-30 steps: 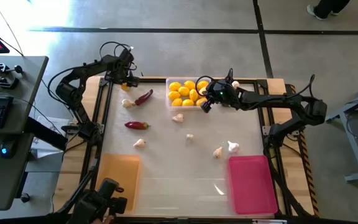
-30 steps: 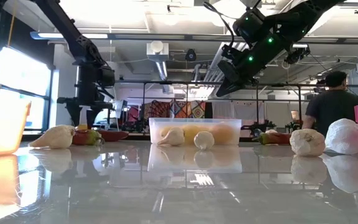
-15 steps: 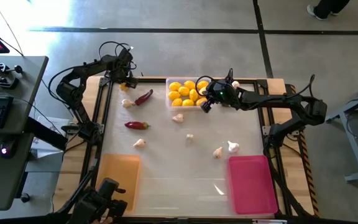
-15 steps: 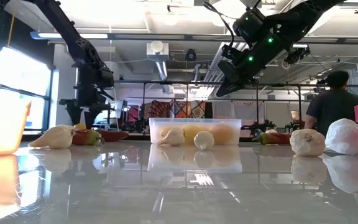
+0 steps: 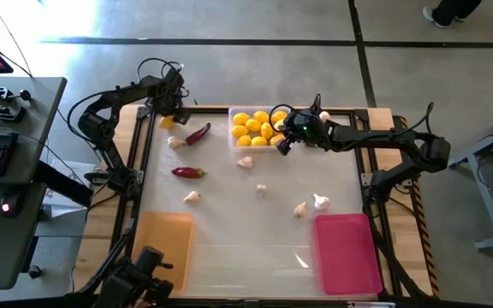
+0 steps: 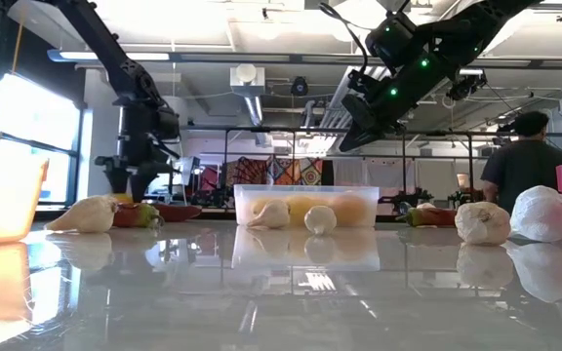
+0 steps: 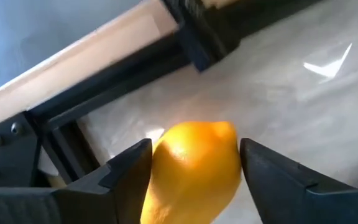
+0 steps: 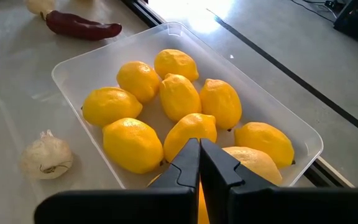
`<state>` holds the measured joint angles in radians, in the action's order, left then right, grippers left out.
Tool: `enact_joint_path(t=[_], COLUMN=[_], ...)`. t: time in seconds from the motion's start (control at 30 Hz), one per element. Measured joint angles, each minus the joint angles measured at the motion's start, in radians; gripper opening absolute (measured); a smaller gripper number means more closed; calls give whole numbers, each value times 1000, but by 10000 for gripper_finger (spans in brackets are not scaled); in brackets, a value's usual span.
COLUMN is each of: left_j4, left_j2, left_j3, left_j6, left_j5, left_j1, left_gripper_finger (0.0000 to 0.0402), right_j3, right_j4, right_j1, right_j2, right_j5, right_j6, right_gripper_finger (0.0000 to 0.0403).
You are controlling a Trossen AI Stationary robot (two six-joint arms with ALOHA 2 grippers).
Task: Sort produce into baskets
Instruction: Put the lemon into the transparent bin
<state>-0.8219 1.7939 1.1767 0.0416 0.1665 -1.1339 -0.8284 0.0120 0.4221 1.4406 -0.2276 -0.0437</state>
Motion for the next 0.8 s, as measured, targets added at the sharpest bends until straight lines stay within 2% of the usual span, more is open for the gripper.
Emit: enact_joint_path(t=[0.27,0.53,0.8], left_j4=[-17,-19,-58], left_j2=[-2,-3,-3], left_j3=[0,4,71], left_j6=[66,115,127], left_j5=[6,53,52], left_j1=[4,5,18], left_gripper_finger=[192,152,108], right_j3=[0,0,0], right_j4=[0,0,0], right_j1=[0,0,0], right_j2=[0,0,0], right_j5=[0,0,0], right_j6=[0,0,0], right_gripper_finger=[0,0,0])
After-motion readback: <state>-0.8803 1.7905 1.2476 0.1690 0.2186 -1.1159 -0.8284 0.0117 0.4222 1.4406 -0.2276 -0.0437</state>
